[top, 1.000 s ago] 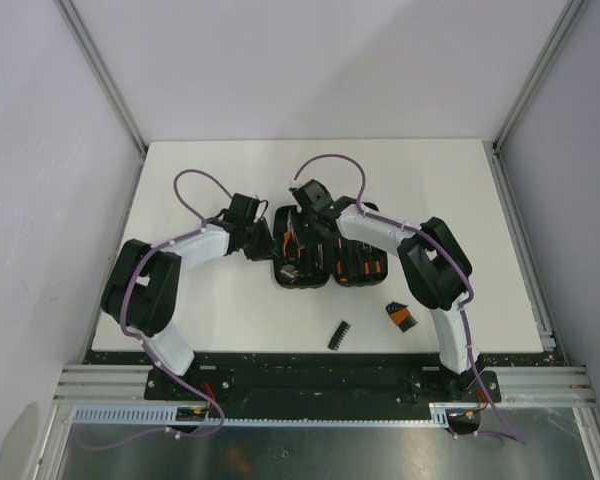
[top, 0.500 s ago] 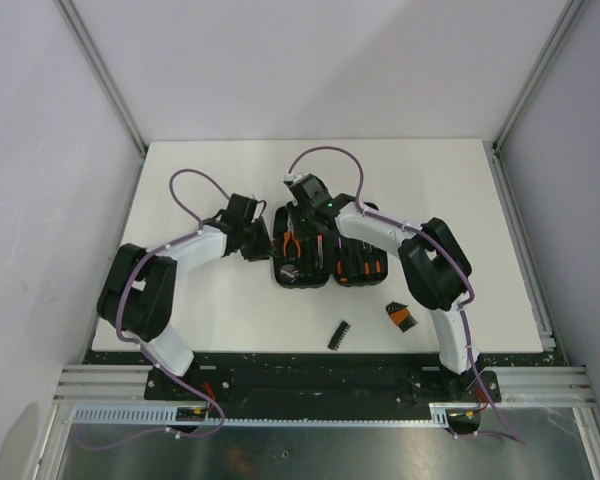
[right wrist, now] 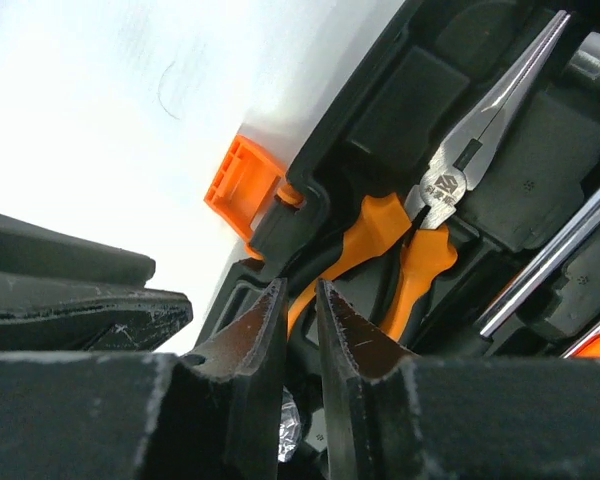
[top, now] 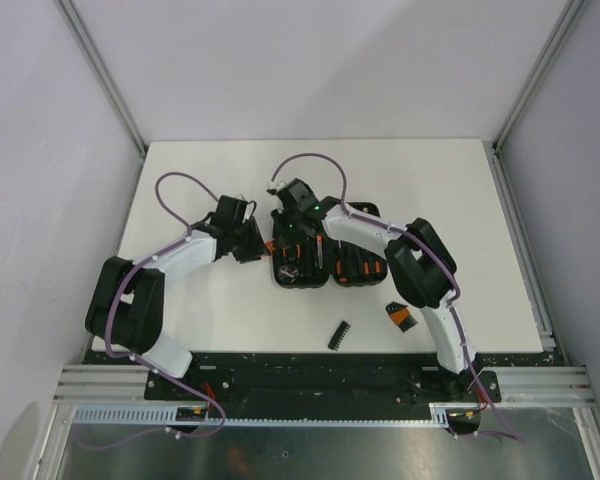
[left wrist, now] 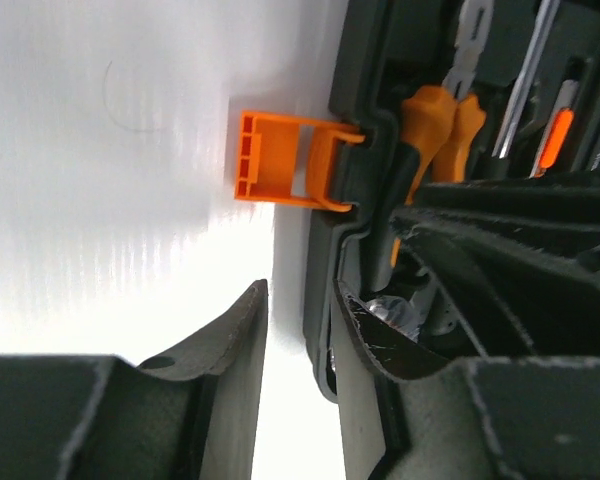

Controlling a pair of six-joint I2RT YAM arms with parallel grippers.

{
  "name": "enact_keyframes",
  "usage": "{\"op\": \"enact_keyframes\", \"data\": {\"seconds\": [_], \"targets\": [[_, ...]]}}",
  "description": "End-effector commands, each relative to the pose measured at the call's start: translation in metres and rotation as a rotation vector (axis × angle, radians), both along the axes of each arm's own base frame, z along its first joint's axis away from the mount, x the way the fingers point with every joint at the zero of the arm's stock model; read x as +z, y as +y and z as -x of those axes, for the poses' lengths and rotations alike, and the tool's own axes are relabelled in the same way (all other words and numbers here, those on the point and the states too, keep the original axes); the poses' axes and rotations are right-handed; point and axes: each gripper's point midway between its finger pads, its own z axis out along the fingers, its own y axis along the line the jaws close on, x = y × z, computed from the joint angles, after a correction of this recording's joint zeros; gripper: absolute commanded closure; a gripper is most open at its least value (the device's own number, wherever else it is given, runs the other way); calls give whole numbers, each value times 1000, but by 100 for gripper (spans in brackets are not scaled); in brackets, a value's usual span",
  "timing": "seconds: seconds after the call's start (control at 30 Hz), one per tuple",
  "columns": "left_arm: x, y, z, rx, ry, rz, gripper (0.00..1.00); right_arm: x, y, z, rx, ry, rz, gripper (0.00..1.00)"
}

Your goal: Pack the tool kit

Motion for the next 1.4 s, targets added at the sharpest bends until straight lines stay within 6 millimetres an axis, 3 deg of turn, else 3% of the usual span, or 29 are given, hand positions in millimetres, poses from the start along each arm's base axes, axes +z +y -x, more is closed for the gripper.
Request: {"op": "enact_keyframes", "data": {"seconds": [0.0, 0.27, 0.47, 0.57, 0.67, 0.73, 0.83, 1.03, 1.17, 1.27, 1.37], "targets": [[5, 3, 4, 18, -6, 14, 63, -28, -7, 6, -4, 55, 97, 78], [4, 6, 8, 22, -7, 11, 63, -78, -43, 18, -56, 113, 304, 91], [-1, 7, 10, 17, 7, 7, 63, -112, -65, 26, -46, 87, 489, 92], [-3, 6, 11, 12, 15, 9, 63, -123, -70, 30, -56, 113, 527, 92], [-2, 6, 11, 12, 11, 8, 63, -120, -68, 29, -77, 124, 487, 92], [0, 6, 10, 10, 5, 8, 63, -107, -63, 22, -96, 112, 438, 92], [2, 6, 9, 7, -2, 7, 63, -70, -52, 3, -137, 62, 336, 90], [11, 5, 4, 6, -29, 10, 60, 44, -28, -38, -211, -86, 28, 74], [17, 7, 1, 11, -54, 4, 55, 105, -30, -52, -268, -152, -124, 58], [20, 8, 1, 11, -66, 2, 49, 132, -43, -53, -301, -179, -178, 49], [22, 8, 1, 9, -72, -1, 39, 135, -66, -46, -329, -170, -140, 44]]}}
